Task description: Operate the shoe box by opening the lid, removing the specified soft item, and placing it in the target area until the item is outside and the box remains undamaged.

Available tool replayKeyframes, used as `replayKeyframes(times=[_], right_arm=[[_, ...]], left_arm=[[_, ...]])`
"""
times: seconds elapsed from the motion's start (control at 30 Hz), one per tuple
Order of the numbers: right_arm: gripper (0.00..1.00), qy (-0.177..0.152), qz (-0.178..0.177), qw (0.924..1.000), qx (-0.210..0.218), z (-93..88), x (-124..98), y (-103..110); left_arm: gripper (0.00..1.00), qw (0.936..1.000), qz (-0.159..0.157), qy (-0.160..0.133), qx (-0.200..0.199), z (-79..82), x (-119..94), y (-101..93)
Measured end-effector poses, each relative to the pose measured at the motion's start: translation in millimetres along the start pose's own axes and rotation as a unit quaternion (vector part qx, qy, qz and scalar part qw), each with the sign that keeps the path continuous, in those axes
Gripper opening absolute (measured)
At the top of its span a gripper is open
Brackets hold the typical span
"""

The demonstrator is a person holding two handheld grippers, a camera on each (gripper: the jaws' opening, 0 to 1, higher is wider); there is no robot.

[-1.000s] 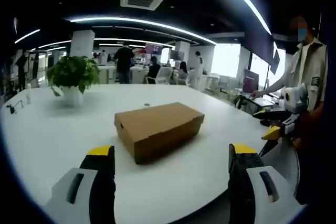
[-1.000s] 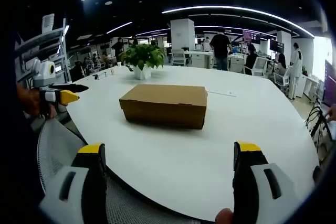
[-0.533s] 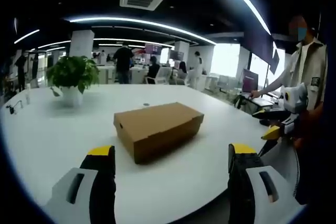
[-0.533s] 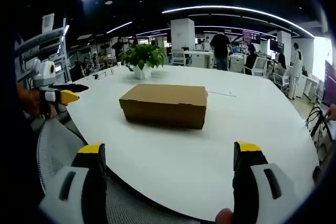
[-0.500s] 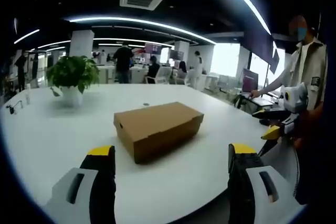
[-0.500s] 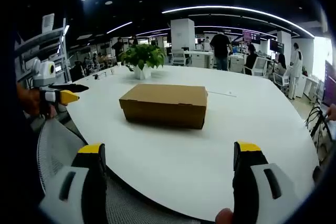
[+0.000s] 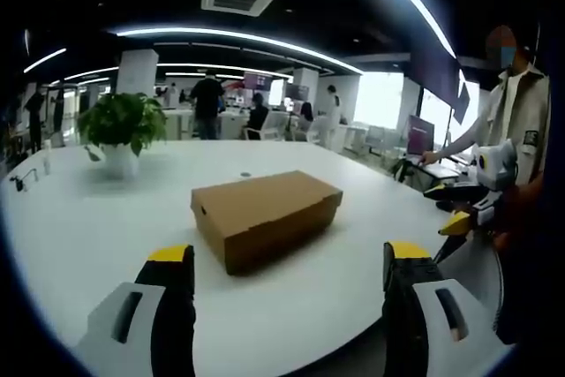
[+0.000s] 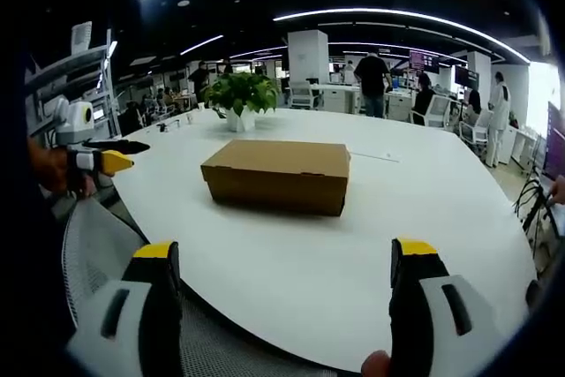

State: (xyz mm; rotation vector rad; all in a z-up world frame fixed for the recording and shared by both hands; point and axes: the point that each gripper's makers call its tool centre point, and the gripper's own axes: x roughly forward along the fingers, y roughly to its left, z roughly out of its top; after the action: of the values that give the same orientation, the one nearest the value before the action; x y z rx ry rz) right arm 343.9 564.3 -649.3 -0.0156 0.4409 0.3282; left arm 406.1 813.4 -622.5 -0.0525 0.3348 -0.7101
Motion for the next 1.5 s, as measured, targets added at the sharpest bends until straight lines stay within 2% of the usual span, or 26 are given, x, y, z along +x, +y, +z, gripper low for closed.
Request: replayKeyframes(times=[0.57, 0.9, 1.1, 1.27, 1.4, 1.5], right_arm=[[0.95, 0.002, 0.002, 1.0000, 0.002, -1.0, 1.3, 0.0], [0.96, 0.010, 0.005, 0.9999, 0.006, -2.2, 3.5, -0.5], [0.96, 0.015, 0.009, 0.9997, 0.014, -2.2, 5.7, -1.8], [0.96, 0.019, 0.014, 0.9996, 0.014, 1.8, 14.2, -5.2], [0.96, 0.019, 0.018, 0.9996, 0.005, 11.6, 27.6, -13.7], [0.96, 0.016, 0.019, 0.9997, 0.005, 23.8, 42.2, -23.2]], left_arm=[[0.90, 1.0000, -0.003, 0.006, 0.000, -3.1, 1.5, 0.8], [0.89, 0.9998, 0.012, 0.012, 0.006, -3.5, 3.4, 9.4], [0.89, 0.9996, 0.024, 0.015, 0.007, 0.6, 6.9, 25.3], [0.89, 0.9988, 0.043, 0.020, 0.014, 8.0, 17.7, 49.4], [0.89, 0.9983, 0.049, 0.019, 0.025, 19.7, 34.2, 65.6], [0.88, 0.9982, 0.052, 0.011, 0.028, 35.9, 50.7, 77.6]])
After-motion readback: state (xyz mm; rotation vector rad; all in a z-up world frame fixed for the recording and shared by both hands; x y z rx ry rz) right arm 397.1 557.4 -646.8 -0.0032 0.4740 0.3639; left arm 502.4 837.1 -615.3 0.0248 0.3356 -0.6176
